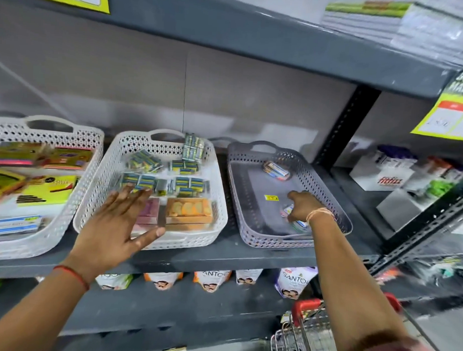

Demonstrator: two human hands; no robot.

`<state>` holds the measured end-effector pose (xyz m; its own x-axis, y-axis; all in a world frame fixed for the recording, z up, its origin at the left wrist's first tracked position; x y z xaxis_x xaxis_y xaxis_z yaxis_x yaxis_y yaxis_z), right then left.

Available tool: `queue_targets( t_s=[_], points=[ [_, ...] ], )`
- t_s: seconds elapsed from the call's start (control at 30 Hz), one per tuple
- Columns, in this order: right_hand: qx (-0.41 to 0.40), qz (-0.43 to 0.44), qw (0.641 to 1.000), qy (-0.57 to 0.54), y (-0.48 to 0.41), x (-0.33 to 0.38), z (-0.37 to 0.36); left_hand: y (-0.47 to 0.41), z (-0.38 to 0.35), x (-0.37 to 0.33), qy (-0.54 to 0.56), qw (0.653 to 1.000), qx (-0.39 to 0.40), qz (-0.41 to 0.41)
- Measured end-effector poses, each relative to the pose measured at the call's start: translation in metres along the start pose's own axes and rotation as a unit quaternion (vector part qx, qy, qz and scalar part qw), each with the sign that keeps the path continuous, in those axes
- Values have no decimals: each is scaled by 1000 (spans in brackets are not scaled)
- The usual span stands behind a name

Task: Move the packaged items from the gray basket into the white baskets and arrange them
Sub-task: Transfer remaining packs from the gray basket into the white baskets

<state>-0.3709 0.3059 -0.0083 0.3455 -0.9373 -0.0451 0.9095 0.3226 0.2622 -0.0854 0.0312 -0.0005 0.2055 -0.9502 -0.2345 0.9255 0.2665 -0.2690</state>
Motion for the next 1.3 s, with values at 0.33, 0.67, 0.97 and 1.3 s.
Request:
queue_targets(
  t_s=[0.33,0.67,0.97,1.3],
  points=[
    [-3,-10,994,-110,15,19,11,0,0,2,6,1000,0,7],
    [-136,236,933,-236,50,201,88,21,45,38,66,993,-87,36],
    [-88,415,880,-215,102,400,69,137,123,229,-3,939,-186,290],
    [1,540,826,-159,163,540,21,173,83,277,55,924,-129,356]
  ],
)
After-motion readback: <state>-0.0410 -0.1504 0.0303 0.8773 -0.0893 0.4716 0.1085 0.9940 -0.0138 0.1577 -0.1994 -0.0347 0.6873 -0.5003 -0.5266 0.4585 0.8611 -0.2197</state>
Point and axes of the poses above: each hand's wrist, its own y-axis away from the middle knuckle, its own z-axis out of the back of the hand, x = y × z, the point moved 5 cm from there along -y, towards the middle knuckle, and after that the axes turned 1 degree about -z, right-handed, at the moved point
